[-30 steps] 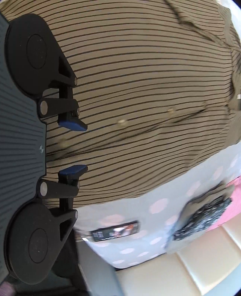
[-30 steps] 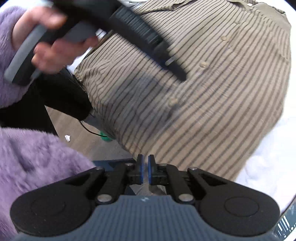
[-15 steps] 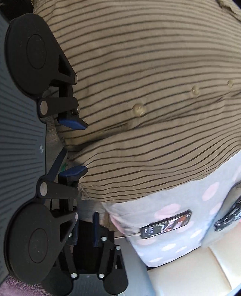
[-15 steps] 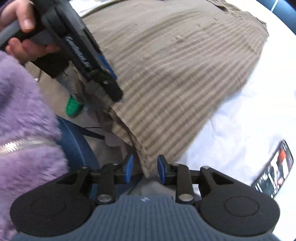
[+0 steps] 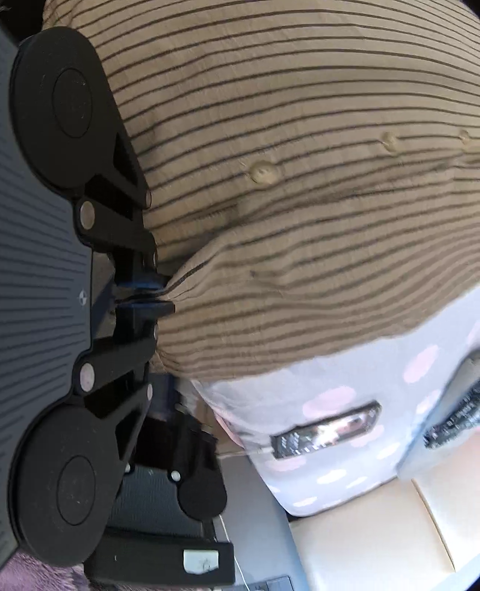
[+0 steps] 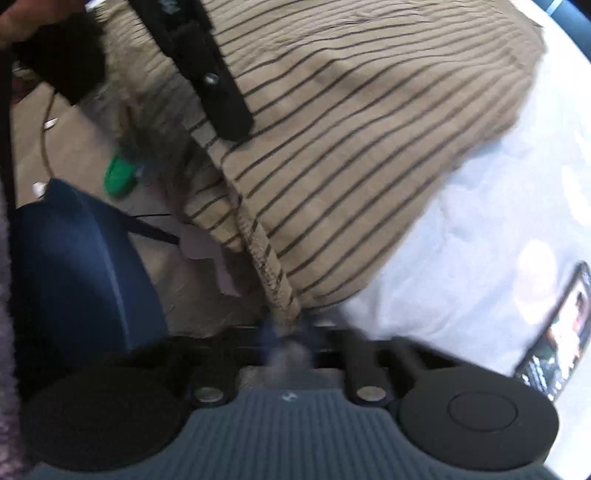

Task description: Fold clothes

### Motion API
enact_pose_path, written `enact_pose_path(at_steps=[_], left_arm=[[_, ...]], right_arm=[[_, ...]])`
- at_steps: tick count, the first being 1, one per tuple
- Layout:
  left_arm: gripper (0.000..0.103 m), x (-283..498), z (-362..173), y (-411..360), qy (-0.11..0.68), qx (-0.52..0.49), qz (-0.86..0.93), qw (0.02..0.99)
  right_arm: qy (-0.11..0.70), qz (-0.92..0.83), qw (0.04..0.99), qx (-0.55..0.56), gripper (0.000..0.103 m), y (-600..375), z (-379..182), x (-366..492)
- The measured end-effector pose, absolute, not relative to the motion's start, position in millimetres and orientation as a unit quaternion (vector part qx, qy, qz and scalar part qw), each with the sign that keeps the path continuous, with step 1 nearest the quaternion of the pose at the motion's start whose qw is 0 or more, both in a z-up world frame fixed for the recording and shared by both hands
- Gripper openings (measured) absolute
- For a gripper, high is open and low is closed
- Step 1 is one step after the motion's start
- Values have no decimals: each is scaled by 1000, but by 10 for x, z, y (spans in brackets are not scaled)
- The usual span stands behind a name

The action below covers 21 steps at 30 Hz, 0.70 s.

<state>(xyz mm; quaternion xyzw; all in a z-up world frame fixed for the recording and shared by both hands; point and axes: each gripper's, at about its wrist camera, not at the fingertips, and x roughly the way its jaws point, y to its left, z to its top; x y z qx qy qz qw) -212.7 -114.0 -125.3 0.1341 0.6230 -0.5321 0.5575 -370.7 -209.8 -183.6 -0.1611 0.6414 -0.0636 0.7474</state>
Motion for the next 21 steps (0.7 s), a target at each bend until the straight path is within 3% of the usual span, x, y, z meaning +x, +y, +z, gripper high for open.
enact_pose_path(at_steps=[9,21], left_arm=[[0,-2108,-995,-1009,611,87,-563,550],[0,-2242,-1340,-1107,629,177,-517,553]], right_arm=[[634,-115,747,-163,1,-2057,-1201,-3948],[675,-94,717,-144,1,-2089,-1388,-3924]])
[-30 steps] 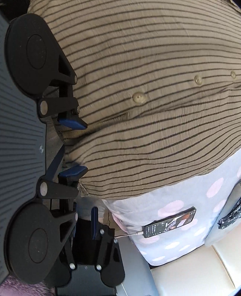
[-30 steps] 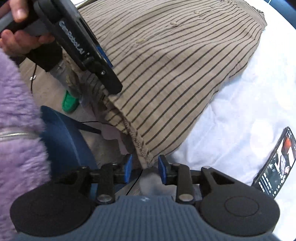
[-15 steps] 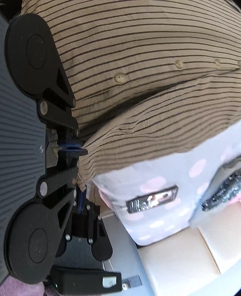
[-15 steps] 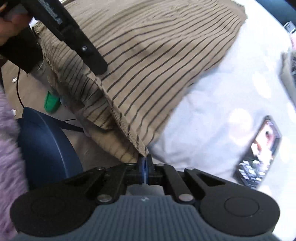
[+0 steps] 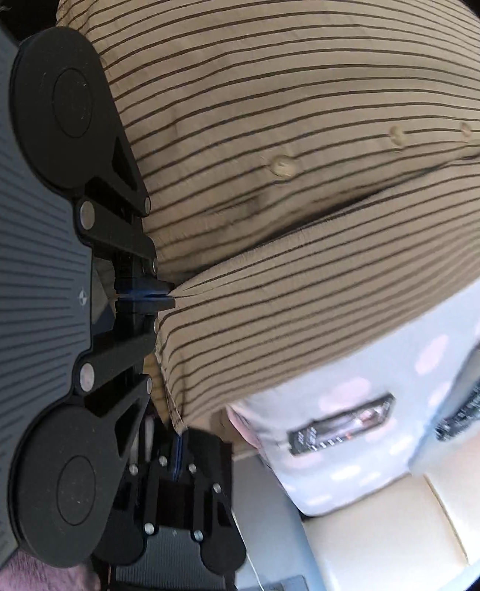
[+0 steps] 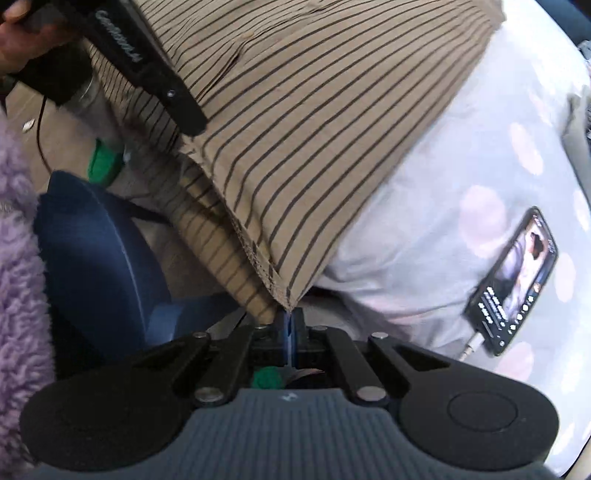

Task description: Fold clothes

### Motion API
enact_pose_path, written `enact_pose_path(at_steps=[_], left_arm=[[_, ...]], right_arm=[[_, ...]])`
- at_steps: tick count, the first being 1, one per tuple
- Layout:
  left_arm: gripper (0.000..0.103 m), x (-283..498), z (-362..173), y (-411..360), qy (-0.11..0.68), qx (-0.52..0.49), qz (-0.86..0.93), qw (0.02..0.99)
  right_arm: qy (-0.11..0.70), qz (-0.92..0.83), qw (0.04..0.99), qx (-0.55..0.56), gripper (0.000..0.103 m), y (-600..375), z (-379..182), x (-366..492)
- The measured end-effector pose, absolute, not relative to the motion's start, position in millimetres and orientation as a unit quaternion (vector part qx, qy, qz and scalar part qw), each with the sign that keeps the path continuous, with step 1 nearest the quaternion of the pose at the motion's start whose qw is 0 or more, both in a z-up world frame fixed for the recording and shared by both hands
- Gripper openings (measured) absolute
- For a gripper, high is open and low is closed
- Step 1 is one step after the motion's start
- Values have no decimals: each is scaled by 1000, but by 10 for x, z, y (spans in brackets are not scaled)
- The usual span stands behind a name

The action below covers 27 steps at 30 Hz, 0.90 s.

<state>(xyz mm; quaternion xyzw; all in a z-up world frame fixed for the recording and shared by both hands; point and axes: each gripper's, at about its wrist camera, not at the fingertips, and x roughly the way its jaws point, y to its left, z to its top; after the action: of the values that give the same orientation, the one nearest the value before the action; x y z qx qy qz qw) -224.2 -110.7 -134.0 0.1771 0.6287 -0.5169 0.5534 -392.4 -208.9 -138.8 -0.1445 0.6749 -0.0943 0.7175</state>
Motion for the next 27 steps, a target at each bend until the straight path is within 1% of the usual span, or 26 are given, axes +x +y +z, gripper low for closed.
enact_pose_path(at_steps=[5,7,10,12,16,20,23,27], left_arm=[[0,-2239,-1511,-1054,639,218,-483,558],[0,-2224,-1577,-1017,650,216,-478,550],[0,-2242,-1551,-991,648,215,-485,546],[0,-2255,-1519,-962,650,205,-490,543],[0,-2210,-1413,-943,645,195,-489,554],[0,-2111,-1273,-863,635,186,-479,577],[0,-2076,-1121,-826,609,200,-473,604],[0,-1967,-978,-696,584,197,-460,640]], right_arm=[[687,-89,707,-143,2,-2110,-1444,-3898],[691,-91,703,-141,2,-2136,-1455,-3892],[696,-93,699,-134,3,-2176,-1454,-3886],[697,-85,699,-134,6,-2161,-1449,-3892],[705,-68,692,-139,6,-2128,-1473,-3890],[693,-48,705,-141,7,-2060,-1348,-3837],[672,-43,722,-160,7,-1956,-1227,-3753],[637,-58,751,-162,9,-1818,-1132,-3445]])
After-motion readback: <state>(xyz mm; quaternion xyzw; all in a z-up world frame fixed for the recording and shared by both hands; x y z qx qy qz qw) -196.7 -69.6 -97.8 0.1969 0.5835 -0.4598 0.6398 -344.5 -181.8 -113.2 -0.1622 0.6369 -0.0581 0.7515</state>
